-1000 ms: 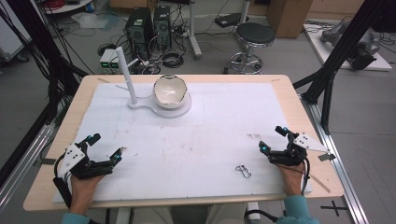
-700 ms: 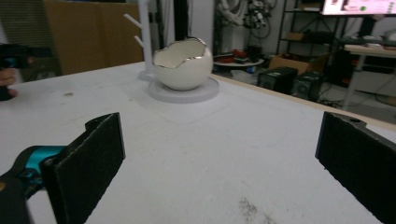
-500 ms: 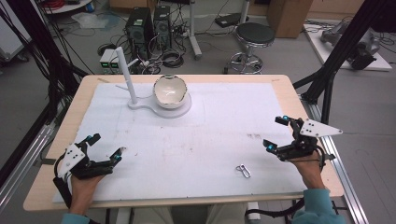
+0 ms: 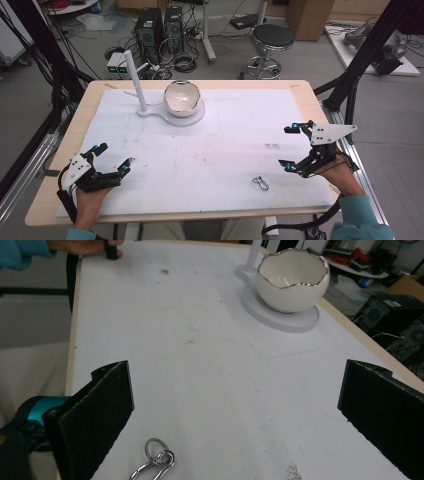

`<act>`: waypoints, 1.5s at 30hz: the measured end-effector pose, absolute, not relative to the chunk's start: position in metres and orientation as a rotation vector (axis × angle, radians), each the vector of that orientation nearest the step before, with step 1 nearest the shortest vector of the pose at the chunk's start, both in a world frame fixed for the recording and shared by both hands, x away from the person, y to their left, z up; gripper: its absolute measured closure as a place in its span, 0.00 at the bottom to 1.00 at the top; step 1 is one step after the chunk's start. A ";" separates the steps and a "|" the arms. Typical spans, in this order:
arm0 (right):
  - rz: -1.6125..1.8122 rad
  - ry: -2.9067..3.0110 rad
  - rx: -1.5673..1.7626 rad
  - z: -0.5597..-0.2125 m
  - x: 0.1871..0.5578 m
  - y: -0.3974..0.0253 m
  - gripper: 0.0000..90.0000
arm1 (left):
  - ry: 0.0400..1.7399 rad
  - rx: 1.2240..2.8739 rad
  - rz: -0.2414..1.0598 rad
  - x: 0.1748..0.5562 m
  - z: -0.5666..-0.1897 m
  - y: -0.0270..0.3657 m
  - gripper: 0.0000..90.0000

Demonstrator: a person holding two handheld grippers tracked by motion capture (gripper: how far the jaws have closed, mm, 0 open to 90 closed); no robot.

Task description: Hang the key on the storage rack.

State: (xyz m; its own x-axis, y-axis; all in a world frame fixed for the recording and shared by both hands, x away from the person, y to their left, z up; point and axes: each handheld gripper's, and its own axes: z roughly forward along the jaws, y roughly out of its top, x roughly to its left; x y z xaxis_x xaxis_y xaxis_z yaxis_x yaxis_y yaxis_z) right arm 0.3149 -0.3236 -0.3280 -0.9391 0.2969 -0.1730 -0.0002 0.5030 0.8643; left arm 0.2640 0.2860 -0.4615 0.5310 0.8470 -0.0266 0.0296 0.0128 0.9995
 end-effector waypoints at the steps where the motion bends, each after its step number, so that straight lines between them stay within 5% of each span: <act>1: 1.371 2.489 0.236 -0.328 0.314 -0.319 0.01 | 0.815 1.426 0.761 0.264 -0.462 0.286 0.02; 45: 0.638 2.949 -0.118 -0.386 0.311 -0.246 0.05 | 0.809 1.432 0.764 0.264 -0.461 0.286 0.02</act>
